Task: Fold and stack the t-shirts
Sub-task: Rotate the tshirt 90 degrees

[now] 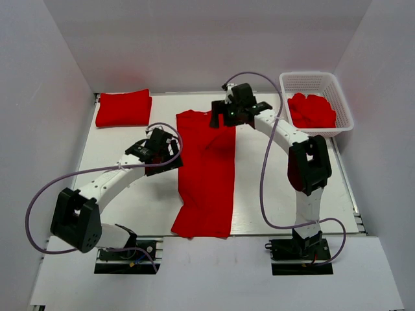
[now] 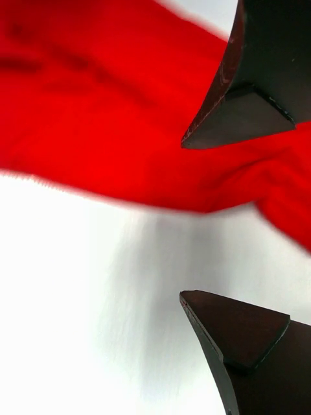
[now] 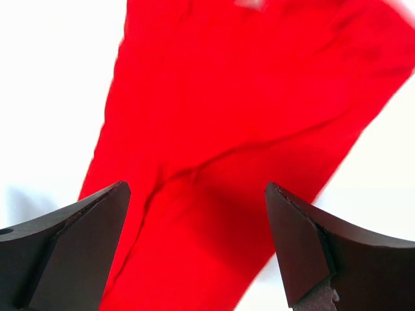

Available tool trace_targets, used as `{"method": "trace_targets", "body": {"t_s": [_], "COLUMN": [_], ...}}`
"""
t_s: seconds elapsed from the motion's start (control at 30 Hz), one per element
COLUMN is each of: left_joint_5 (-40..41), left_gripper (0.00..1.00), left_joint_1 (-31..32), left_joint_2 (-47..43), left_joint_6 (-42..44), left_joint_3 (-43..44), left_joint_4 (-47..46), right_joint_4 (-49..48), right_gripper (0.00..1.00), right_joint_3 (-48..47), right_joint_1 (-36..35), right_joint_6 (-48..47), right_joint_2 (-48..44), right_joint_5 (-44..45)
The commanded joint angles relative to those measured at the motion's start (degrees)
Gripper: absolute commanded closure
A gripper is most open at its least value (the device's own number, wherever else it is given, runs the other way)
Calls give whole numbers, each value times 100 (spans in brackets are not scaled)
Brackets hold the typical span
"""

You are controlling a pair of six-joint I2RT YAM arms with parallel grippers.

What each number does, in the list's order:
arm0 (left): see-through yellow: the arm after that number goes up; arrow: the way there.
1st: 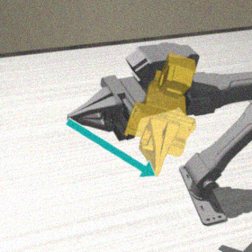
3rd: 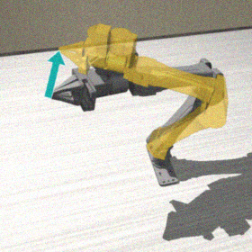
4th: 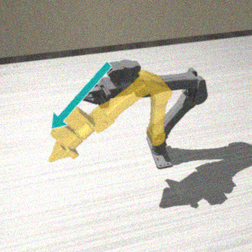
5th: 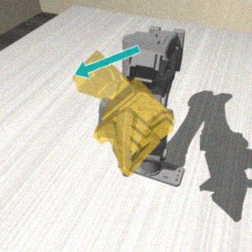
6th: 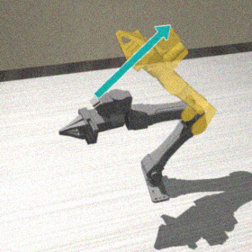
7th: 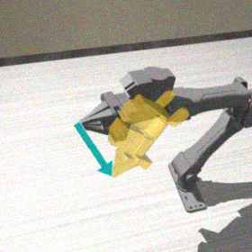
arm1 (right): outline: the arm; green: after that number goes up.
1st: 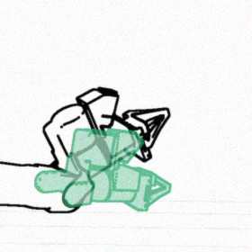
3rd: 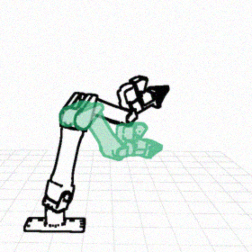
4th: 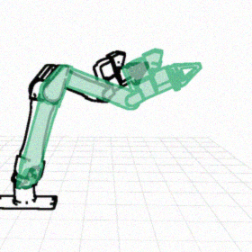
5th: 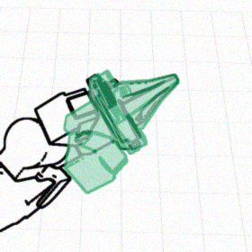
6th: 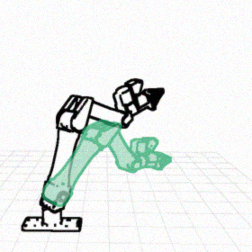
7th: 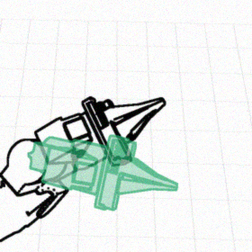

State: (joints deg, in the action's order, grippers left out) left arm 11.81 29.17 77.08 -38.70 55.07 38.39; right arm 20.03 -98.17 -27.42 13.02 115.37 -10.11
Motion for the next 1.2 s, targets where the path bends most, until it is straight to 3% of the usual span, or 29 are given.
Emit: {"method": "trace_targets", "body": {"t_s": [0.0, 0.27, 0.43, 0.57, 0.87, 1.1, 1.17], "left_joint_5": [428, 41, -609, -750, -1163, -1709, -2243], "left_gripper": [0, 0, 0, 0, 0, 0, 0], "left_joint_1": [-366, -1246, -1571, -1686, -1748, -1608, -1607], "left_joint_2": [272, 325, 466, 466, -35, 316, 492], "left_joint_6": [46, 512, 793, 986, 1135, 1189, 1251], "left_joint_3": [197, -31, -145, -260, -453, -375, -374], "left_joint_4": [-121, -867, -1176, -1168, -1149, -1282, -1465], "right_joint_4": [422, 818, 712, 1266, 1372, 1012, 898], "right_gripper": [10, 10, 10, 10, 10, 10, 10], "right_joint_3": [430, 720, 941, 143, -1606, -2312, -2190], "right_joint_1": [-377, -993, -1081, -924, -546, -238, -237], "right_joint_6": [-1, 218, 727, 1027, 729, 202, -61], "right_joint_2": [125, 381, 652, 1284, 2427, 2456, 2289], "right_joint_5": [272, 932, 1431, 1941, 1978, 1742, 1662]}}
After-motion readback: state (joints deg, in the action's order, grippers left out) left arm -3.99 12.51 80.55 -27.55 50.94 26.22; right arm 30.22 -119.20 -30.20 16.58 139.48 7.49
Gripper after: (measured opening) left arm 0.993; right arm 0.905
